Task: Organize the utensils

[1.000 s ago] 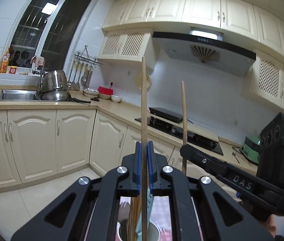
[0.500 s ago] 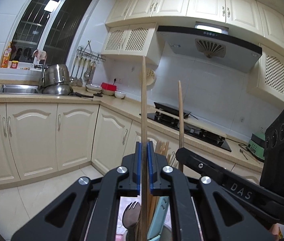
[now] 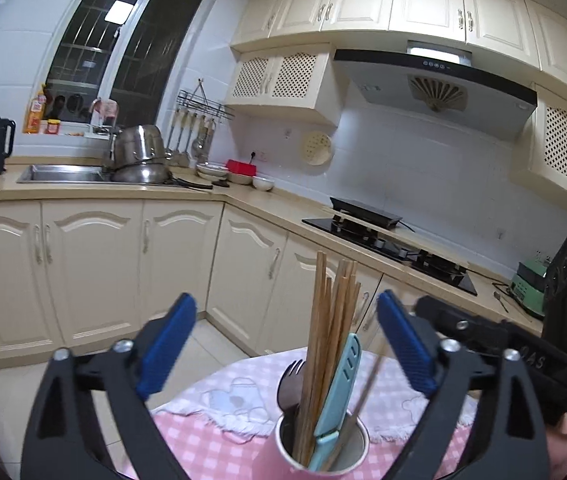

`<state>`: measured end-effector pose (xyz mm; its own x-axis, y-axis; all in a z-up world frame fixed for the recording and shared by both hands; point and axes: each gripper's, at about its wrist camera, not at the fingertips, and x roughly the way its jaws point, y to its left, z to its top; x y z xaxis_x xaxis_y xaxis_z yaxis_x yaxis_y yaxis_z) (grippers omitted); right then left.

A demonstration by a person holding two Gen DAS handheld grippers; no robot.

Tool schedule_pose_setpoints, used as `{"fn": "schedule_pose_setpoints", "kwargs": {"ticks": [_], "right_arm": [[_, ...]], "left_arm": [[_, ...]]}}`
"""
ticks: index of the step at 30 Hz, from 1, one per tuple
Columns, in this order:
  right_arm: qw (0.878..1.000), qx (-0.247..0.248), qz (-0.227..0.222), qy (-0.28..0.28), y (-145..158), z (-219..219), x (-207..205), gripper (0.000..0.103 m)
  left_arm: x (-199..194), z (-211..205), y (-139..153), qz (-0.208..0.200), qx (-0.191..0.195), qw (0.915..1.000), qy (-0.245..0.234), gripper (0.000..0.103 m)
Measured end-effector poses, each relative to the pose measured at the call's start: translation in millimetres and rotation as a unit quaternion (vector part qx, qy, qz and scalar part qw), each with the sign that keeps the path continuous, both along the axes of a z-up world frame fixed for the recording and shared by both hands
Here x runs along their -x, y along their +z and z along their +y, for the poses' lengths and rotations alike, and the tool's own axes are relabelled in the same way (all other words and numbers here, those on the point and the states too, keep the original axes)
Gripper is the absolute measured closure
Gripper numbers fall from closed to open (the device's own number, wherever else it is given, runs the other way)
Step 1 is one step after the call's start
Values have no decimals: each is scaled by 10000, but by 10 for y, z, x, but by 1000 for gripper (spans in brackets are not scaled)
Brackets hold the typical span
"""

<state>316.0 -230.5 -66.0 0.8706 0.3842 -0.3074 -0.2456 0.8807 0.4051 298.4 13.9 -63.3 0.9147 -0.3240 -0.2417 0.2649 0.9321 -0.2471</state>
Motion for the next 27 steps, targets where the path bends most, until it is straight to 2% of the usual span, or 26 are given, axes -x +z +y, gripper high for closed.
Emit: {"fn": "schedule_pose_setpoints", "kwargs": {"ticks": [4, 7, 12, 20, 27], "right_arm": [[9999, 27, 83, -89, 63, -67, 158, 6], [9995, 153, 183, -182, 103, -84, 330, 6], [9991, 318, 179, -228, 151, -93, 697, 6], [9951, 861, 85, -474, 199, -116, 1287, 6], [9887, 1321, -111, -700, 214, -12, 1828, 6]], "left_arm": [[245, -14, 121, 76, -305, 9994, 126, 5], [454, -49, 218, 91, -601, 9978, 259, 5], [841, -55, 337, 69, -881, 9947, 530, 5], [1496, -50, 429, 53, -1025, 9915, 803, 5], [2025, -50, 438, 7, -1021, 9916, 793, 5]]}}
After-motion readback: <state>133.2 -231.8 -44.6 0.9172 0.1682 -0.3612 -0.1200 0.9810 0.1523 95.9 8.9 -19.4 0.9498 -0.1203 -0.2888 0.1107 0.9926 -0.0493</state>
